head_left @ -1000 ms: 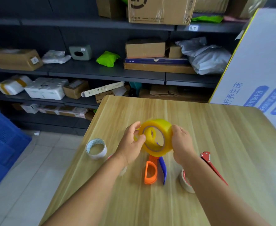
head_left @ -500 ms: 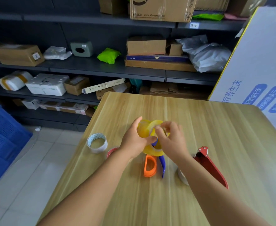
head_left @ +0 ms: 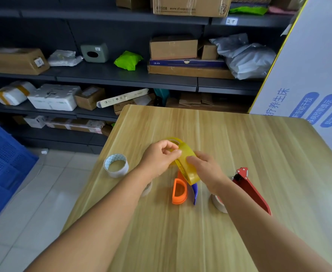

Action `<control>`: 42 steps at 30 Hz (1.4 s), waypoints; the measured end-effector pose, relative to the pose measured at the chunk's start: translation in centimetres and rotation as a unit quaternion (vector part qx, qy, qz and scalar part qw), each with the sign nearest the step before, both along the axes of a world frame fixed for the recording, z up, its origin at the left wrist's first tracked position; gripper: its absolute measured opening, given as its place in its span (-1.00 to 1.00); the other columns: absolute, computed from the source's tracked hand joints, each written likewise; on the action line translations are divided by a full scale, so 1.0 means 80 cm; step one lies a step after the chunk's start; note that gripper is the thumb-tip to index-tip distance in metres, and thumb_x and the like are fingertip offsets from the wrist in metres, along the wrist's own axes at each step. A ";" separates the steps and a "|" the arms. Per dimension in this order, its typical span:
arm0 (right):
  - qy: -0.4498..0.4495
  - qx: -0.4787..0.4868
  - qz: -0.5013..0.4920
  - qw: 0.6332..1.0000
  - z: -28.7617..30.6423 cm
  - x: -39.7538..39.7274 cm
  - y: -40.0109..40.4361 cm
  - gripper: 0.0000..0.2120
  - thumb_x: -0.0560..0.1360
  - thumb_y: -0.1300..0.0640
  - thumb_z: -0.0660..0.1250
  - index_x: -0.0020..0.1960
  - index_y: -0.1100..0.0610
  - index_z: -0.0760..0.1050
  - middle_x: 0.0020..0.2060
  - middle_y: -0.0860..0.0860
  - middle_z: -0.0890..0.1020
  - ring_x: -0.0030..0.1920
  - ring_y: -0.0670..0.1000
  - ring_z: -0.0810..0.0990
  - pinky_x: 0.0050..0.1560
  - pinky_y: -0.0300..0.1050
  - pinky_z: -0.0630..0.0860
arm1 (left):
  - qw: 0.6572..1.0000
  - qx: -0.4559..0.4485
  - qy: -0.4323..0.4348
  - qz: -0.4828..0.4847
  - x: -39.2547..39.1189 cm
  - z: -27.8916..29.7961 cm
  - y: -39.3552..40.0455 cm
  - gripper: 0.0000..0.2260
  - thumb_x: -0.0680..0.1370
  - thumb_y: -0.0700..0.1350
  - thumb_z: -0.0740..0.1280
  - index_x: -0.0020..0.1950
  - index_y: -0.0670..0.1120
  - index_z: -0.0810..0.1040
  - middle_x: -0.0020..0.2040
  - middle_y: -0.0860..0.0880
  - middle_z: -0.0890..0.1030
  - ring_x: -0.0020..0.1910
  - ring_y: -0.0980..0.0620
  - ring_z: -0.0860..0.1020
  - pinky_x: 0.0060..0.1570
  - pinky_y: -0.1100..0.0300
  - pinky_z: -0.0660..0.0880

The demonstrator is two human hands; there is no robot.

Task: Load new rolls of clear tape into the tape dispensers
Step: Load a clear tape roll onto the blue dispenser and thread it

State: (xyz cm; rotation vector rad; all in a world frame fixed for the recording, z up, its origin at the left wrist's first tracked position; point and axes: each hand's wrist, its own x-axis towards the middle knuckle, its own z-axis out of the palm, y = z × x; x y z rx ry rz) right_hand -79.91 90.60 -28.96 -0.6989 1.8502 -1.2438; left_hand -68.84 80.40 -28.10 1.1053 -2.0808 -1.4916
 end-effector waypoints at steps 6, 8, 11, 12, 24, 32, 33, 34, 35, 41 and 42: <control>0.039 0.013 0.048 0.998 -0.002 0.002 0.010 -0.80 0.53 0.20 0.26 0.08 0.27 0.56 -0.20 0.11 0.54 -0.22 0.02 0.50 -0.24 -0.14 0.42 | 0.999 -0.020 -0.027 0.040 -0.004 -0.006 0.003 -0.96 0.46 -0.14 0.44 -0.17 -0.09 0.62 -0.28 0.04 0.59 -0.24 0.09 0.54 -0.04 0.13 0.53; 0.067 0.017 0.061 0.996 -0.004 0.001 0.011 -0.81 0.54 0.22 0.24 0.07 0.25 0.57 -0.21 0.09 0.54 -0.22 0.00 0.50 -0.24 -0.15 0.41 | 0.998 -0.004 -0.040 0.039 -0.004 -0.008 0.003 -0.95 0.47 -0.13 0.42 -0.17 -0.08 0.61 -0.25 0.04 0.59 -0.19 0.08 0.54 -0.04 0.13 0.52; 0.088 0.027 0.072 0.993 -0.006 0.001 0.014 -0.81 0.53 0.21 0.25 0.06 0.24 0.57 -0.20 0.08 0.55 -0.20 0.01 0.51 -0.19 -0.13 0.42 | 0.999 0.004 -0.033 0.016 -0.004 -0.010 0.006 -0.91 0.48 -0.16 0.40 -0.03 -0.07 0.59 -0.17 0.04 0.53 -0.14 0.08 0.51 0.01 0.17 0.48; 0.096 0.030 0.075 0.992 -0.006 0.000 0.015 -0.82 0.52 0.20 0.25 0.05 0.23 0.57 -0.21 0.08 0.55 -0.21 0.00 0.51 -0.19 -0.13 0.43 | 1.000 -0.004 -0.029 0.007 -0.004 -0.011 0.007 -0.86 0.48 -0.18 0.40 0.03 -0.06 0.58 -0.15 0.06 0.50 -0.13 0.09 0.49 0.02 0.18 0.46; 0.142 0.035 0.109 0.983 -0.005 0.004 0.017 -0.83 0.51 0.17 0.26 0.01 0.23 0.55 -0.23 0.08 0.52 -0.24 0.00 0.46 -0.22 -0.13 0.38 | 0.998 -0.025 -0.048 -0.039 0.002 -0.006 0.009 -0.96 0.51 -0.13 0.37 -0.13 -0.07 0.55 -0.26 0.09 0.51 -0.22 0.10 0.47 -0.14 0.23 0.42; 0.138 0.007 0.042 0.990 -0.010 0.006 0.012 -0.75 0.60 0.00 0.20 0.04 0.15 0.56 -0.25 -0.01 0.55 -0.24 -0.08 0.49 -0.18 -0.19 0.42 | 0.981 -0.158 -0.109 -0.021 -0.006 0.003 0.007 -0.91 0.57 -0.09 0.22 -0.11 -0.05 0.47 -0.15 -0.01 0.60 -0.12 -0.05 0.55 -0.08 0.09 0.48; 0.133 -0.001 0.035 0.991 -0.011 0.005 0.010 -0.68 0.61 -0.02 0.19 0.01 0.22 0.55 -0.29 0.06 0.53 -0.25 -0.06 0.47 -0.15 -0.15 0.42 | 0.989 -0.121 -0.087 -0.011 -0.005 0.002 0.006 -0.93 0.56 -0.10 0.22 -0.10 -0.04 0.46 -0.17 -0.01 0.62 -0.13 -0.05 0.57 -0.04 0.04 0.50; 0.121 -0.005 0.029 0.992 -0.013 0.004 0.010 -0.61 0.61 -0.04 0.18 -0.02 0.30 0.54 -0.31 0.16 0.51 -0.26 -0.03 0.46 -0.14 -0.10 0.44 | 0.996 -0.071 -0.053 -0.011 -0.001 0.002 0.005 -0.97 0.56 -0.10 0.23 -0.06 -0.03 0.45 -0.20 0.00 0.62 -0.16 -0.04 0.57 -0.01 0.02 0.51; 0.104 -0.004 0.024 0.994 -0.015 0.003 0.010 -0.55 0.61 -0.07 0.16 -0.03 0.33 0.53 -0.31 0.22 0.51 -0.25 0.00 0.47 -0.12 -0.05 0.46 | 0.999 -0.014 -0.017 -0.025 0.004 0.003 0.004 -0.95 0.57 -0.12 0.24 0.02 -0.02 0.43 -0.22 0.01 0.61 -0.20 -0.01 0.55 0.00 0.01 0.50; 0.001 0.028 0.006 1.000 -0.021 0.000 0.011 -0.56 0.59 -0.15 0.17 -0.06 0.18 0.63 -0.22 0.12 0.68 -0.19 0.07 0.63 -0.04 -0.04 0.55 | 0.987 0.035 -0.010 -0.158 0.031 -0.003 0.015 -0.25 0.40 -0.31 0.45 0.45 0.10 0.19 -0.03 0.03 0.46 -0.15 0.24 0.46 -0.19 0.51 0.43; -0.021 0.022 0.016 0.999 -0.023 0.000 0.011 -0.60 0.57 -0.16 0.22 -0.05 0.14 0.63 -0.17 0.13 0.70 -0.14 0.08 0.65 0.00 -0.02 0.56 | 0.988 0.018 -0.019 -0.152 0.031 -0.006 0.017 -0.23 0.40 -0.30 0.47 0.46 0.12 0.19 -0.02 0.02 0.45 -0.14 0.25 0.46 -0.22 0.52 0.42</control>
